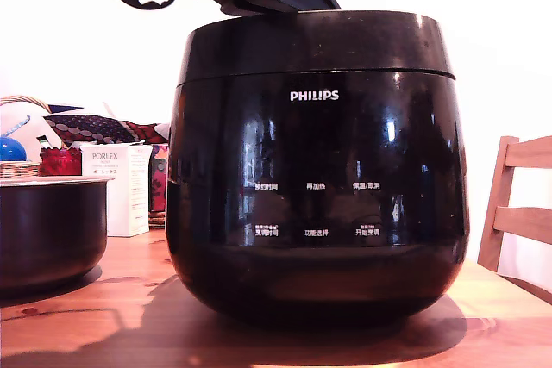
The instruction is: Open the rice cooker by pressing the large metal button on the top of its lid with medium force
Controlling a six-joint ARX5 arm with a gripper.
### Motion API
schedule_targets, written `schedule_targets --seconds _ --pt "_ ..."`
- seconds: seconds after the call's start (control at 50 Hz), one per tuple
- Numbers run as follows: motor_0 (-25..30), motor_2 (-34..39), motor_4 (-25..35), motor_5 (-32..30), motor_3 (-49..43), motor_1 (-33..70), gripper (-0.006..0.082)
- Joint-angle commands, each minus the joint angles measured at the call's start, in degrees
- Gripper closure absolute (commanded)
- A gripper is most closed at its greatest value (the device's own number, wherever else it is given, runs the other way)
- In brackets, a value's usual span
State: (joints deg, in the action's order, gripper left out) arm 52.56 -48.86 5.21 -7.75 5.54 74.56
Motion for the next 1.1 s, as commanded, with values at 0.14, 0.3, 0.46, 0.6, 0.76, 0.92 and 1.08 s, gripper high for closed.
schedule_targets --seconds 0.14,0.3,0.46,0.6,0.76,0.92,1.08 --pt "-0.2 1.9 -1.2 -0.1 -4.6 0.6 0.0788" --pt "-0.2 1.9 -1.2 0.3 -5.1 0.3 0.0788" --pt "-0.2 2.5 -1.2 0.8 -6.9 0.3 0.0788" --pt "-0.2 3.6 -1.2 1.9 -7.0 0.3 0.0788" --pt "-0.2 3.8 -1.2 1.9 -7.2 0.3 0.0788" --pt "-0.2 4.2 -1.2 1.8 -8.7 0.3 0.0788" --pt "-0.2 6.0 -1.2 1.9 -8.4 0.3 0.0788"
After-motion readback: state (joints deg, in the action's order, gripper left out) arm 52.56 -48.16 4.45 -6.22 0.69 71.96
